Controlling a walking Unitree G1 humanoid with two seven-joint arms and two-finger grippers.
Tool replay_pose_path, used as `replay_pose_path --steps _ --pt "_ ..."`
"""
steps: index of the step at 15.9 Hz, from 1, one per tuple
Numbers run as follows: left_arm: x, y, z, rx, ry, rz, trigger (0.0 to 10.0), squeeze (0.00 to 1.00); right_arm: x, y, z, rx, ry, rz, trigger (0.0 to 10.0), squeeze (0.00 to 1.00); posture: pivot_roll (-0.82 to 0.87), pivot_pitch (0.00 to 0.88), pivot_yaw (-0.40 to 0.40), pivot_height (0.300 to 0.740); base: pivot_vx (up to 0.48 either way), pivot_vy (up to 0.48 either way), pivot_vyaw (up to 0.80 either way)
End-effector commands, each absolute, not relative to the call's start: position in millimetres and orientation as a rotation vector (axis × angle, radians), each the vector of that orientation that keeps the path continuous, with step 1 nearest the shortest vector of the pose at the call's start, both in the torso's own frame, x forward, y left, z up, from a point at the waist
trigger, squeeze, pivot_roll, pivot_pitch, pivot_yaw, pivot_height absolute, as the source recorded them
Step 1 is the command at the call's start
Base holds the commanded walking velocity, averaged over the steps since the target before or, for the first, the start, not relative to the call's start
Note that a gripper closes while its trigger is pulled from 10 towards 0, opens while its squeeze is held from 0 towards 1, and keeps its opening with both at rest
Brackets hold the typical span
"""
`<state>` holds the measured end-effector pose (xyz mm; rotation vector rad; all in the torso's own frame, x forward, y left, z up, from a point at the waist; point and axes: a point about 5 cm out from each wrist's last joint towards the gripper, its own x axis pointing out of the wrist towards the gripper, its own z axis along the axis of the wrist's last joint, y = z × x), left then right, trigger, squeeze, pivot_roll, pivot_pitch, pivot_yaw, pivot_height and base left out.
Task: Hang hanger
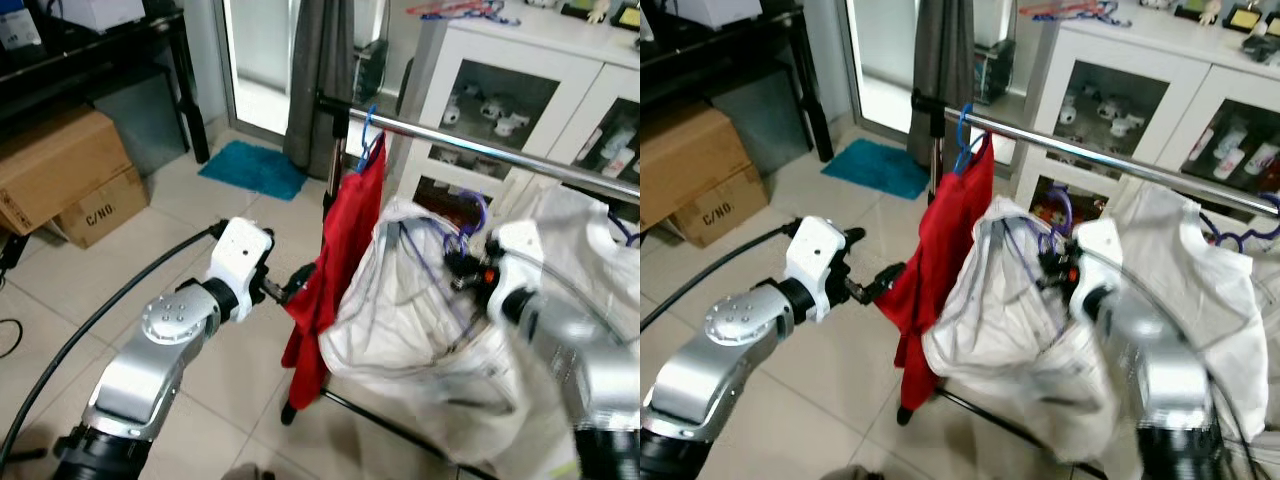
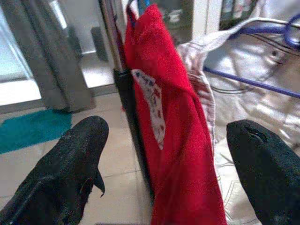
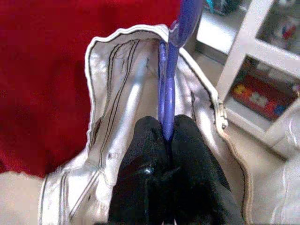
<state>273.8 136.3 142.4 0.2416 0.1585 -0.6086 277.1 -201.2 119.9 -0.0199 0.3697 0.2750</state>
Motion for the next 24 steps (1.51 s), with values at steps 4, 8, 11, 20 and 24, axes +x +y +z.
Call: replay_pose_path --steps 4,8,11,20,24 --pt "270.7 139.9 131.5 0.255 0.176 -0.583 10.0 0.00 271.4 -200.0 133.4 -0.018 0.255 0.178 0.0 0.00 -0.03 0.000 -0.042 0.740 -0.259 0.000 0.00" --pt "272.3 137.0 130.8 0.260 0.164 -0.589 10.0 0.00 272.7 -193.2 134.8 -0.032 0.246 0.172 0.0 0.00 -0.03 0.000 -0.041 0.740 -0.276 0.000 0.00" --pt "272.5 136.1 131.4 0.262 0.157 -0.596 10.0 0.00 273.4 -191.4 136.7 -0.036 0.236 0.171 0.0 0.00 -0.03 0.000 -0.039 0.740 -0.272 0.000 0.00" --pt "294.5 144.5 133.9 0.347 0.142 -0.657 10.0 1.00 273.7 -171.7 159.6 -0.040 0.137 0.353 0.0 0.00 -0.05 0.000 -0.029 0.740 -0.029 0.000 0.00" --pt "323.1 135.9 155.1 0.412 0.041 -0.715 10.0 1.00 269.0 -168.2 176.7 -0.105 0.088 0.490 0.0 0.00 -0.06 0.000 -0.030 0.740 0.000 0.000 0.00"
